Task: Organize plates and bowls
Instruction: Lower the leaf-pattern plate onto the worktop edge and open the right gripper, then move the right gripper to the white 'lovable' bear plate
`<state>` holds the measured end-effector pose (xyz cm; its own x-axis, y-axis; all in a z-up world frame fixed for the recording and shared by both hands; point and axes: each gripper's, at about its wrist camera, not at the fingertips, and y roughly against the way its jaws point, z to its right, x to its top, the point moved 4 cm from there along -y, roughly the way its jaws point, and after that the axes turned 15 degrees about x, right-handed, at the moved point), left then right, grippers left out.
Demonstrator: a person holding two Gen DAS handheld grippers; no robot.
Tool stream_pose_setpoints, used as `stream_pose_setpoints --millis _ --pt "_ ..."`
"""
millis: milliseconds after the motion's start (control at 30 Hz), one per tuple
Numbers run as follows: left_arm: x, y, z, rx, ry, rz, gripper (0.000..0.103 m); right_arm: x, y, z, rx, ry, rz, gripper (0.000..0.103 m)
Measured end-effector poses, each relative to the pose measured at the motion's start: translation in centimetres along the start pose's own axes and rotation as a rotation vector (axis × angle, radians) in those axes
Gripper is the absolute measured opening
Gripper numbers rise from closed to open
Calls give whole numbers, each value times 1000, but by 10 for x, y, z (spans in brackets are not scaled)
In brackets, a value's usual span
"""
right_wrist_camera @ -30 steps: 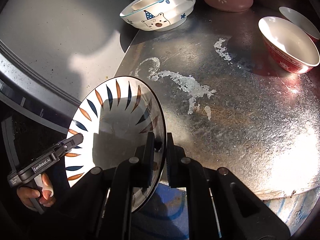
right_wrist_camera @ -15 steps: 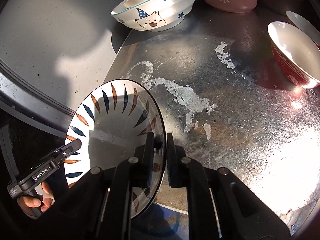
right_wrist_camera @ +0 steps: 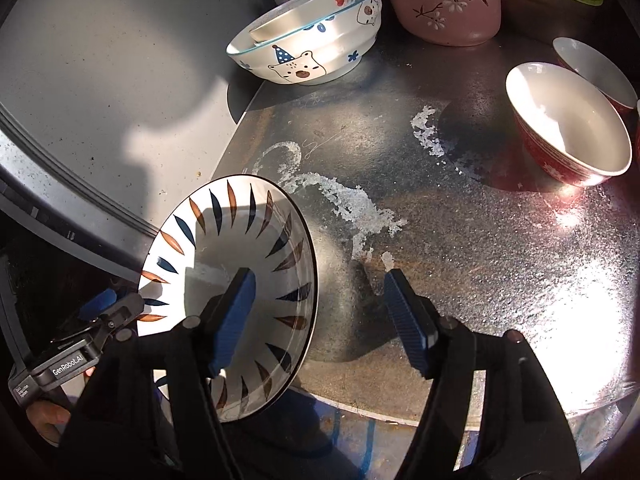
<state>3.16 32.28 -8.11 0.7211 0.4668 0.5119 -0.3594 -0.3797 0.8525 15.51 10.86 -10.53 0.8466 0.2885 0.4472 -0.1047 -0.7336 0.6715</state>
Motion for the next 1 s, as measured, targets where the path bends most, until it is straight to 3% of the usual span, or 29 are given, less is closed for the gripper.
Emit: stream_pose_setpoints --millis 67,167,567,1000 --pt "-1 13 4 2 1 5 103 -2 15 -2 5 10 4 93" --pt "-2 34 15 1 -9 25 103 -6 42 -2 13 10 20 103" --pt "-3 98 103 -76 -116 111 103 -32 158 26 -45 -47 139 103" --pt "-14 134 209 -182 -301 143 103 -61 242 82 -112 -163 277 103"
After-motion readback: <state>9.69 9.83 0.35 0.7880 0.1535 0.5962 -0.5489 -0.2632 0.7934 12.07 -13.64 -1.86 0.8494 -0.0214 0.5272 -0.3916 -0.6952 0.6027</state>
